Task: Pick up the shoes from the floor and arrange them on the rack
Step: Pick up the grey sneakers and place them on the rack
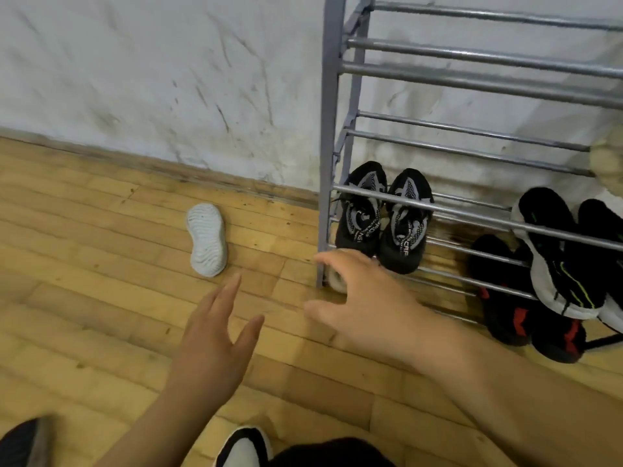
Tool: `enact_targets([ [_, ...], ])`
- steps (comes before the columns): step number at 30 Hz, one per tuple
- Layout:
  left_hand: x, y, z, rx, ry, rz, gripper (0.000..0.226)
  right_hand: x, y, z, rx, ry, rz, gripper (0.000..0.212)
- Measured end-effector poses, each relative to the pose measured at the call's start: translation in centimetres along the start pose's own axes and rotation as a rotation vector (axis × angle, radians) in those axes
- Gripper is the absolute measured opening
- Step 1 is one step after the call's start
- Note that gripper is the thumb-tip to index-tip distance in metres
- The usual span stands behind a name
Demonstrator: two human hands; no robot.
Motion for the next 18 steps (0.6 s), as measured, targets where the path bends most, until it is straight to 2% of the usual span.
enact_targets([
  [3,4.8,-5.2,-5.4,0.003,-0.146,0.090,0.073,-1.0,0.5,-9.4,0.107,-0.146,-0.169,0.072],
  [5,8.2,-8.7,-9.1,0.008,-0.262,0.148,0.074,-0.9,2.3,-15.4,0.267,-0.264,-0.283,0.073],
  [9,16.8,-13.3,-17.8,0.020,-0.534,0.196,0.079,1.5,10.7,-24.4,0.645,-0.464,-0.559,0.073],
  [11,21.7,-13.8,-22.1,0.025,-0.652,0.177,0.083,3.3,15.8,-27.6,0.766,-0.476,-0.663,0.085],
  [14,29.5,-11.9,-27.3,0.028,-0.845,0.056,0.091,7.1,23.8,-30.0,0.658,-0.495,-0.745,0.091],
  [16,34.4,-9.9,-29.9,0.000,-0.985,-0.055,0.096,10.6,28.8,-28.3,0.549,-0.440,-0.847,0.096],
  [18,39.0,-7.6,-31.7,0.036,-1.115,-0.122,0.097,13.9,32.8,-25.3,0.558,-0.362,-1.013,0.104],
])
Point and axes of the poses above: each hand's wrist, its own x-axis away from the middle knuckle, its own y-axis out of the palm, z = x × y, the point moved 4 cm from there along -x, towards the middle knuckle, and after that the axes turned 3 degrees about z, right-handed, at the moved point
